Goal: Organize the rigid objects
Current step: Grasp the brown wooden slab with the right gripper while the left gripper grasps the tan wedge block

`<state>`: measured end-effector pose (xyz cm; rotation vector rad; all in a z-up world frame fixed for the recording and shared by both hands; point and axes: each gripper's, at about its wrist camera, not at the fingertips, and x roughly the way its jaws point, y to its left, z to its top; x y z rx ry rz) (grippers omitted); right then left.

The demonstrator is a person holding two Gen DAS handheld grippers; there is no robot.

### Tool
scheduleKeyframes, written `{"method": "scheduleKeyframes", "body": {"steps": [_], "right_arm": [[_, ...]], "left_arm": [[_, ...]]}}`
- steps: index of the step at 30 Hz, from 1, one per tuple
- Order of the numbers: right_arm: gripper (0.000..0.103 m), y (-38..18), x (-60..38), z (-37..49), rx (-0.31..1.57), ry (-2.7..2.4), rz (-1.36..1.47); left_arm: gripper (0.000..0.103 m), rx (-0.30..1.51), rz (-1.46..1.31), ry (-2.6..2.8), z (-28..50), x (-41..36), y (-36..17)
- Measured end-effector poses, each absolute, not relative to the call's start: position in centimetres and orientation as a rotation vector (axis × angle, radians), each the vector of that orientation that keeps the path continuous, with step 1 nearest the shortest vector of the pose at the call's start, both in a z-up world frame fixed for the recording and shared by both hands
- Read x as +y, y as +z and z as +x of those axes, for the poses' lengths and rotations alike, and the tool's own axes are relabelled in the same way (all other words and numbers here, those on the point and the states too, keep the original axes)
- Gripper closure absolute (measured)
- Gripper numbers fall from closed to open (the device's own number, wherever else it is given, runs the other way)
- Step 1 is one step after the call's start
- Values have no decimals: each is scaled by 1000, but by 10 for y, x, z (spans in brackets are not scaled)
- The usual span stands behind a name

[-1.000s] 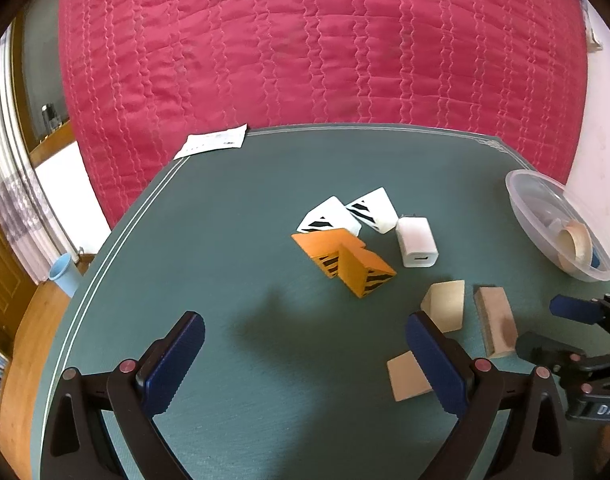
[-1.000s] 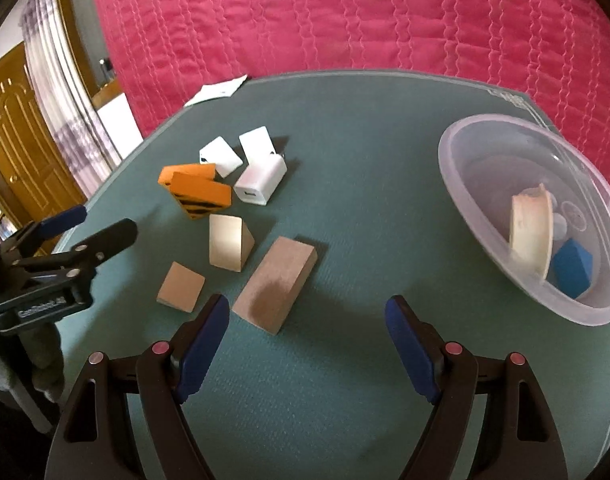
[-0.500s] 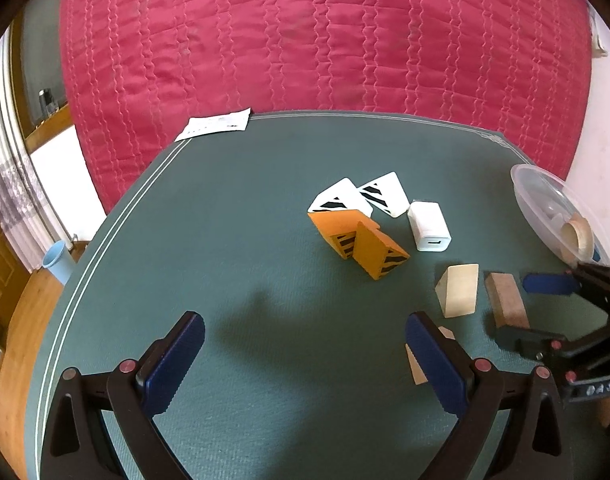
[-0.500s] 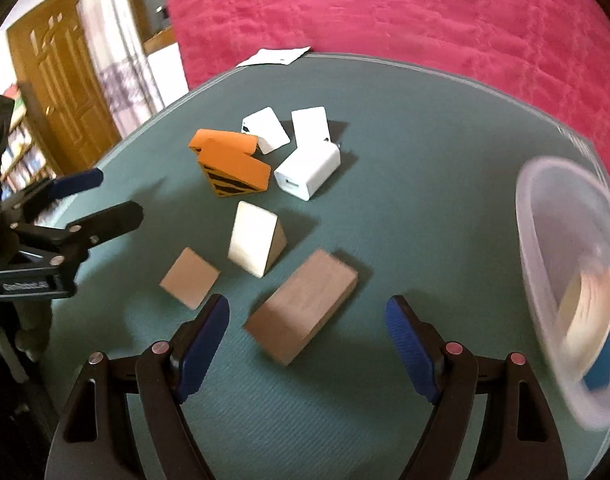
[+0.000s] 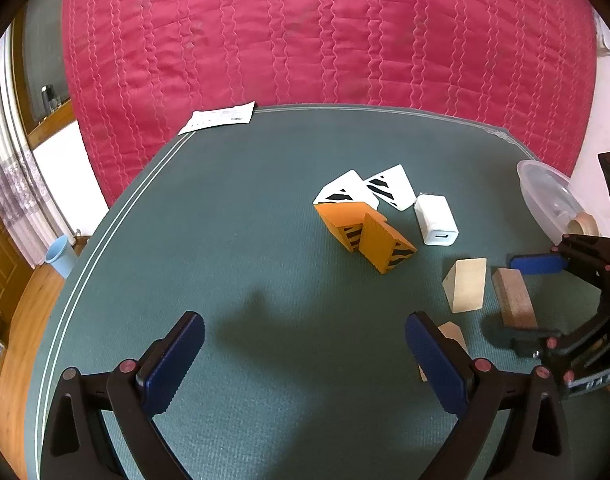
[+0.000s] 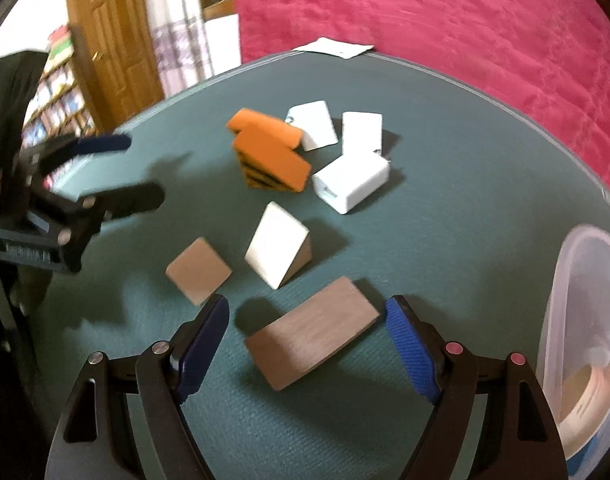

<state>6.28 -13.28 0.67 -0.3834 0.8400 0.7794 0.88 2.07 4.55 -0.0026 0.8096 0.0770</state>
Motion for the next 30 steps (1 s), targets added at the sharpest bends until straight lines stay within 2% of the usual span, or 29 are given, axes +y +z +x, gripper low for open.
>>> {"method": "scheduleKeyframes", "body": {"steps": [6,11,24,27,29,30], "right_arm": [[23,3,-133,53,817,764,-428],[38,4,-137,55,813,704,-387],[38,4,-151,49,810,675,-314],[38,4,-153,52,800,673,-287],[38,4,-155,53,795,674,-263],[38,4,-156,53,794,676,-255]], "left_arm": [[1,815,-6,62,7,16,47],[1,828,-5,-8,6,5,45],[1,806,121,-252,1,-29,40],[6,797,169,-279,4,-39,37],[16,813,191,-300,9,-46,32],[26,823,193,-307,10,-48,30]]}}
